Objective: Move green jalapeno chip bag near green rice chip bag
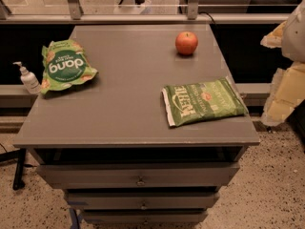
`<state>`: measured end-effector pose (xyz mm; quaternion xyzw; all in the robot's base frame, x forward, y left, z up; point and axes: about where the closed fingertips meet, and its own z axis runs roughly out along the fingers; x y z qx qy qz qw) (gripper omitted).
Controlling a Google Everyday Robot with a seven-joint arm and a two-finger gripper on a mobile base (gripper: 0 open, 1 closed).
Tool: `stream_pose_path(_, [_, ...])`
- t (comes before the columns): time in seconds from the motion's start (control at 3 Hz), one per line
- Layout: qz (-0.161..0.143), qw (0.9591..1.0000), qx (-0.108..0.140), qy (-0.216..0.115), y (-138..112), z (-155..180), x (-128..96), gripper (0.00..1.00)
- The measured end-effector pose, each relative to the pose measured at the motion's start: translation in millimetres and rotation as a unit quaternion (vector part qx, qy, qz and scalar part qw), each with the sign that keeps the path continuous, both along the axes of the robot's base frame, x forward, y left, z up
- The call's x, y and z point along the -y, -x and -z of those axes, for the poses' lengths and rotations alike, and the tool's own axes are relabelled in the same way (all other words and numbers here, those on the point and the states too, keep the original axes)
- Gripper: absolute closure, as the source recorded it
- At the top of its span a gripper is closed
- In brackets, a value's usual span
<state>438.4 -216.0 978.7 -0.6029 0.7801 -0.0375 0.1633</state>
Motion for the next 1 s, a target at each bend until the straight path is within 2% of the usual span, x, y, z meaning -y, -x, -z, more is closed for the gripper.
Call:
stream_pose_path(0.33, [0.000, 1.0000, 0.000, 0.000, 0.0, 0.0, 0.0, 0.00])
stream_pose_path(0.67, [0.009, 0.9993, 0.010, -0.035, -7.6, 17.7, 2.5, 0.00])
stream_pose_path(1.0, [0.037, 0.9914, -0.001, -0.125, -13.8, 85.0, 13.7, 0.00])
